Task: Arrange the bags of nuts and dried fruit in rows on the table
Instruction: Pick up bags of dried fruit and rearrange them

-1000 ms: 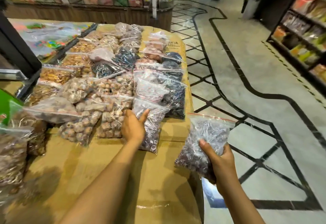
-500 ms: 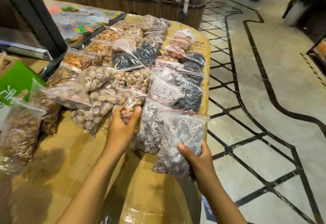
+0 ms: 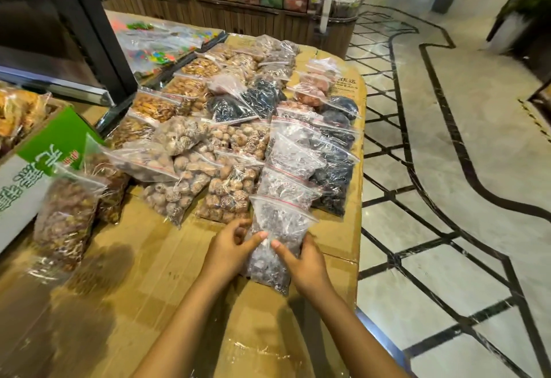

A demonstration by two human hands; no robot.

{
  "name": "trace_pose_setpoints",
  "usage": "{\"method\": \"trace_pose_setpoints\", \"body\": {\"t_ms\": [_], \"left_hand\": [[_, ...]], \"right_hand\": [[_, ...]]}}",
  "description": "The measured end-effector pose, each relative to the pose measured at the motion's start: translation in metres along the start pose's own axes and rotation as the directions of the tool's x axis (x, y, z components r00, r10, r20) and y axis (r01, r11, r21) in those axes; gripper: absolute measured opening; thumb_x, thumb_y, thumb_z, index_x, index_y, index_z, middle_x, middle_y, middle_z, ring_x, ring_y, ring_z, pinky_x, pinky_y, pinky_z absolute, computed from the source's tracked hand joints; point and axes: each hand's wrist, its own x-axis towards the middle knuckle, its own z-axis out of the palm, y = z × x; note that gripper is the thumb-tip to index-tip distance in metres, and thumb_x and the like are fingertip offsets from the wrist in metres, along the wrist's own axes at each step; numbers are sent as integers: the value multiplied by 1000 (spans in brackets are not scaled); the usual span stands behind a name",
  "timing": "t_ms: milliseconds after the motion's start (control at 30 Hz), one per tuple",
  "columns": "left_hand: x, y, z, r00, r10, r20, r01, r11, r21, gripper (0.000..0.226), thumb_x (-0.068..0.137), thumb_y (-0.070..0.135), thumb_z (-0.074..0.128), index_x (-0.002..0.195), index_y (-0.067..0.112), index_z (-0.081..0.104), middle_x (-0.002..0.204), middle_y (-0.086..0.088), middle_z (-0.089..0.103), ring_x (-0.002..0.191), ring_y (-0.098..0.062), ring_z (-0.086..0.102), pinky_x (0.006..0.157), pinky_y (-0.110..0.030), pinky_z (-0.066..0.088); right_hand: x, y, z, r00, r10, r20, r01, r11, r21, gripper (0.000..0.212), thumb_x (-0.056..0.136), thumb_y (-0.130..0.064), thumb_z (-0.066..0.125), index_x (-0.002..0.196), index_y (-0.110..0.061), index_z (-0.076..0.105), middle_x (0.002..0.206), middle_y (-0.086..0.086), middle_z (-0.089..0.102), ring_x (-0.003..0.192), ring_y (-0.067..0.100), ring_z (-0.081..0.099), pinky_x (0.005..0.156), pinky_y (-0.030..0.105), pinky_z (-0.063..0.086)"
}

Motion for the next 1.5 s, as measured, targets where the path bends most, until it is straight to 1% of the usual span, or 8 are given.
{"method": "trace_pose_setpoints", "body": {"t_ms": [200,367,600,800,967,1200,1333,1500], "left_hand": [[-2,-20,7,999,-35,-14,34,997,-73,46,81,43,67,115,13,61,100,-9,66,96,-23,61,77,-30,47],[-22,-20,7,997,19,-76,-21,999,-24,64,77,60,61,124,17,54,103,2,61,96,-13,59,77,-27,48],[-88,0,13,873,451,-186,-294,791,536,67,85,53,55,136,11,43,138,-16,45,128,-34,38,101,-46,37],[-118,46,64,920,390,45,-260,519,814,81,81,63,52,143,13,37,149,-23,32,141,-40,21,111,-50,24],[-129,88,130,979,203,-28,-79,496,865,85,87,68,31,150,19,4,158,-16,3,145,-34,-3,116,-43,7],[-118,132,211,986,129,-102,13,557,830,86,85,69,33,150,17,11,156,-21,11,144,-37,5,115,-47,10],[-85,149,232,977,190,-100,-24,557,830,87,72,66,60,135,7,47,136,-32,45,128,-50,39,102,-60,36],[-12,176,242,976,160,-149,38,548,836,88,84,74,27,150,21,6,157,-18,8,145,-37,2,115,-49,8]], "right_hand": [[-1,8,10,999,41,-22,-36,982,188,73,58,-62,75,117,-24,52,113,-6,67,102,13,64,90,44,53],[-22,5,2,998,43,-52,-25,953,301,58,71,-44,79,117,-23,53,119,2,66,104,12,64,91,38,53],[-72,26,-58,985,-70,-156,8,930,-366,82,78,-64,61,141,-20,32,140,7,46,128,26,40,105,42,39],[-72,33,-124,961,-277,13,188,613,-767,78,82,-67,49,141,-19,32,137,8,47,125,27,40,100,39,38],[-55,54,-199,933,-349,89,262,487,-833,81,80,-65,53,141,-15,33,134,15,49,124,34,42,96,44,39],[-20,85,-284,942,-292,164,292,477,-829,77,84,-65,49,141,-18,31,142,13,42,132,31,35,103,45,37],[29,85,-296,933,-292,210,329,451,-830,79,85,-66,45,143,-15,27,139,14,44,128,32,38,101,44,37],[117,66,-294,895,-367,255,395,385,-834,82,83,-66,48,143,-15,29,136,13,46,126,33,40,98,46,38]]}}
